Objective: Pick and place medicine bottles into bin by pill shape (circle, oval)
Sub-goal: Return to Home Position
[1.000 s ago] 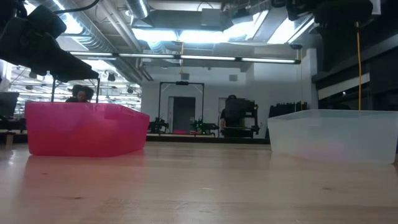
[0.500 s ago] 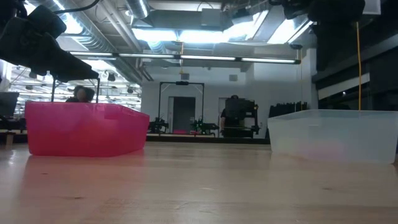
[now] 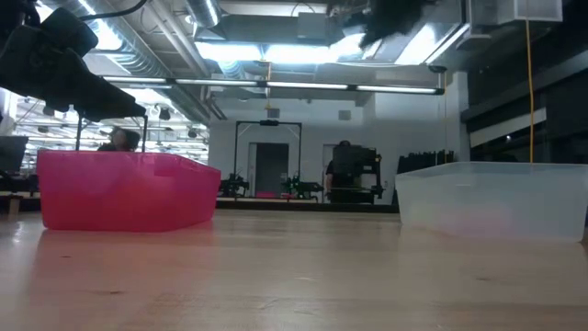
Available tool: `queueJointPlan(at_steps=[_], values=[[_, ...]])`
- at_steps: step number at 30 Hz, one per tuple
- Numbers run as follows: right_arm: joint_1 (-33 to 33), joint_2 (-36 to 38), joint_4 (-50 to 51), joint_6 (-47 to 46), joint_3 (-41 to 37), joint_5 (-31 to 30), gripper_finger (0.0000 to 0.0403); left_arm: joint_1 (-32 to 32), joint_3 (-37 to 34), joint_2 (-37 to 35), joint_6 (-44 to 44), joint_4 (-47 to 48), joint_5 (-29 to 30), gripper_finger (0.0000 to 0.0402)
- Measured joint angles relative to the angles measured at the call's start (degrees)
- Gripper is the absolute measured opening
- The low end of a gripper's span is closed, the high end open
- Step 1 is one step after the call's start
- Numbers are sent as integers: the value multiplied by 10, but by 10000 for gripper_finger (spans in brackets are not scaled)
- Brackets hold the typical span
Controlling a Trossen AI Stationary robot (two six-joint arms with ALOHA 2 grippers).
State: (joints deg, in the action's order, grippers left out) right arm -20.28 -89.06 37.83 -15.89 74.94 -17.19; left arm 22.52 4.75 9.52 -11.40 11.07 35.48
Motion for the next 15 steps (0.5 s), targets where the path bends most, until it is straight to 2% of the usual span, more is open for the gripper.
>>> queueJointPlan(at_steps=[7,15], values=[[13,0,-129,90,0,97,167,0,0,0,0,0,0,212],[13,0,-181,101,0,98,167,0,0,0,0,0,0,212]])
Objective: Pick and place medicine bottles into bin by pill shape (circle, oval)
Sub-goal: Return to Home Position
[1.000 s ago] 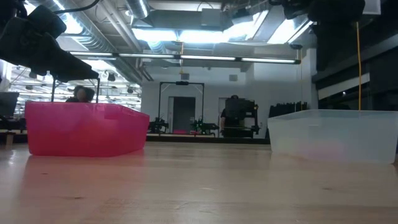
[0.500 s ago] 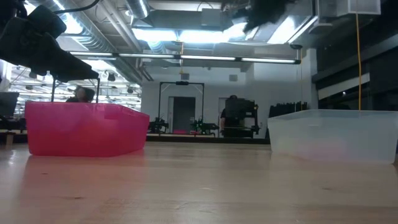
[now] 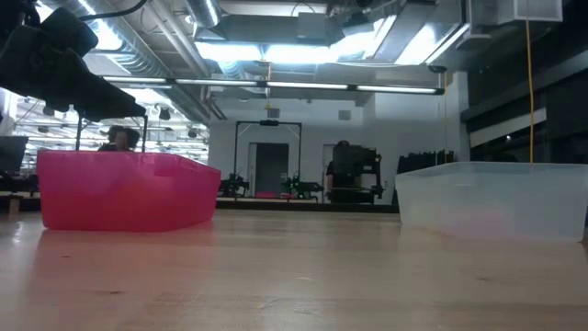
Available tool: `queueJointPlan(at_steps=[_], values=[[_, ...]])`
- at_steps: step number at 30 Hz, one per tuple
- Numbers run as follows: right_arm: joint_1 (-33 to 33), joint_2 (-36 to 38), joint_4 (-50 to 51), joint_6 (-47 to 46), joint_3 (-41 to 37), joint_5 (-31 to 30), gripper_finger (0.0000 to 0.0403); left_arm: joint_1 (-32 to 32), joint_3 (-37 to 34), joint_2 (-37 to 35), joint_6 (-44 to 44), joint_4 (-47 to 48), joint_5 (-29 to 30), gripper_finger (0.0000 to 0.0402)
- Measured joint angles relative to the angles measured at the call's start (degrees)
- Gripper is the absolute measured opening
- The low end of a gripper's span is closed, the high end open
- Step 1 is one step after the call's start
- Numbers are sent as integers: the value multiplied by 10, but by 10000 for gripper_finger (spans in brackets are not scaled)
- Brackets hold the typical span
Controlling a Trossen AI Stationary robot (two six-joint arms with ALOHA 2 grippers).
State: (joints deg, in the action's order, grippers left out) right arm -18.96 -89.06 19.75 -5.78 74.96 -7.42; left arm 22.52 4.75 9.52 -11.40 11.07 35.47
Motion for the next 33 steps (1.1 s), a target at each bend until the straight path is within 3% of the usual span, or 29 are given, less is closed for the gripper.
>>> queueJointPlan(at_steps=[11,19,21,33], values=[[0,0,-46,-6,0,17,167,0,0,0,0,0,0,212],[-9,1,-160,103,0,219,167,0,0,0,0,0,0,212],[-12,7,-165,107,0,246,167,0,0,0,0,0,0,212],[-41,123,-73,107,-14,226,167,0,0,0,0,0,0,212]])
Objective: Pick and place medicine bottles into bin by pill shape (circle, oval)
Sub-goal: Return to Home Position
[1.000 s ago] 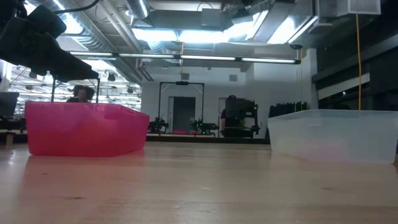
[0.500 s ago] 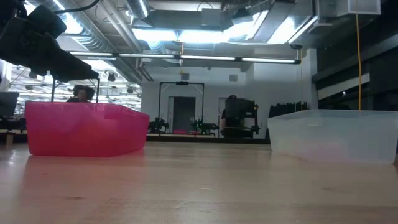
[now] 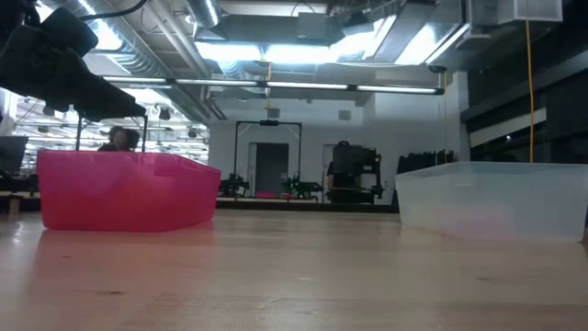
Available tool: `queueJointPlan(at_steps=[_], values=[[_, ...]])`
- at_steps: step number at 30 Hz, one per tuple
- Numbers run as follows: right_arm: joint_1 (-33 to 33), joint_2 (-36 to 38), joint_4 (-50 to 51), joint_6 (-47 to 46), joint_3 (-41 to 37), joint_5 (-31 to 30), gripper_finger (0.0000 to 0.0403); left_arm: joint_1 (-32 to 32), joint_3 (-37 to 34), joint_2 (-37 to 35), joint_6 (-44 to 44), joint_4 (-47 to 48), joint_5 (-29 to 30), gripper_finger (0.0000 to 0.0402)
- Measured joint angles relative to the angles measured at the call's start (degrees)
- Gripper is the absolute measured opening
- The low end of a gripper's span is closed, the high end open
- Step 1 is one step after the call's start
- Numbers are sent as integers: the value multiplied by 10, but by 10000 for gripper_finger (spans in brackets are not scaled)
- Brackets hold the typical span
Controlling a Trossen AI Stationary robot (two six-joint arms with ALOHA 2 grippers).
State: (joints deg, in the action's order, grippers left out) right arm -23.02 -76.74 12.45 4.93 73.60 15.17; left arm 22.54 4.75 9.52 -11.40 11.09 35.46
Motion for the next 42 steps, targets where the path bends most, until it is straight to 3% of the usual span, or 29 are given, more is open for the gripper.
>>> queueJointPlan(at_steps=[7,14,24,42], values=[[0,134,-33,-2,-105,-1,167,0,0,0,0,0,-1,212],[6,274,-131,18,-244,-1,167,0,0,0,0,0,-1,212],[105,452,-132,14,-379,-2,167,0,0,0,0,0,-2,212],[133,614,-132,14,-584,-1,167,0,0,0,0,0,-2,212]])
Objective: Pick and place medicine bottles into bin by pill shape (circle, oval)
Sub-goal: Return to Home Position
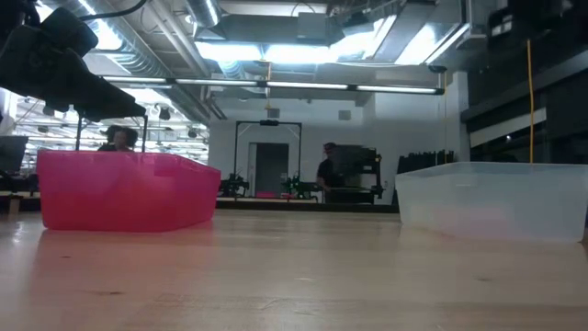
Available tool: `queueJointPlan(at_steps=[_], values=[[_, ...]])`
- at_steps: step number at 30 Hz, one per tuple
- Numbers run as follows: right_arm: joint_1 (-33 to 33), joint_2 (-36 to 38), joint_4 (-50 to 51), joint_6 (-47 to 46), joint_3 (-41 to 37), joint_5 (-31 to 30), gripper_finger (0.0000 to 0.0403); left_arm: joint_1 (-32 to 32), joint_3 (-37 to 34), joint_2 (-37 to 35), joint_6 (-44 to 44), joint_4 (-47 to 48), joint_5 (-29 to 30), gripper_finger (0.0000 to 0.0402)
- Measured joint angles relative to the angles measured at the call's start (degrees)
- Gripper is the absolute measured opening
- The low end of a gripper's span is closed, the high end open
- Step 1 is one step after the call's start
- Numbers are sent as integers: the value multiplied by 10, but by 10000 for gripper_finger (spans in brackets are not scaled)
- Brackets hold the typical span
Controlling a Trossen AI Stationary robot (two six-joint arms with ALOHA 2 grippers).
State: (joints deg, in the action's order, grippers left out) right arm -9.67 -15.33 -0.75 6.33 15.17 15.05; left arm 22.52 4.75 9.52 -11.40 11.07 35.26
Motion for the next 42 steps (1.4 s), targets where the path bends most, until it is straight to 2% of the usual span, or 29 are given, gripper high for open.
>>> queueJointPlan(at_steps=[10,18,36,42], values=[[38,78,55,0,-44,0,167,0,0,0,0,0,0,212],[40,154,64,0,-53,0,167,0,0,0,0,0,0,212],[40,153,60,0,-54,0,167,0,0,0,0,0,0,212],[40,153,14,0,-99,0,167,0,0,0,0,0,0,212]])
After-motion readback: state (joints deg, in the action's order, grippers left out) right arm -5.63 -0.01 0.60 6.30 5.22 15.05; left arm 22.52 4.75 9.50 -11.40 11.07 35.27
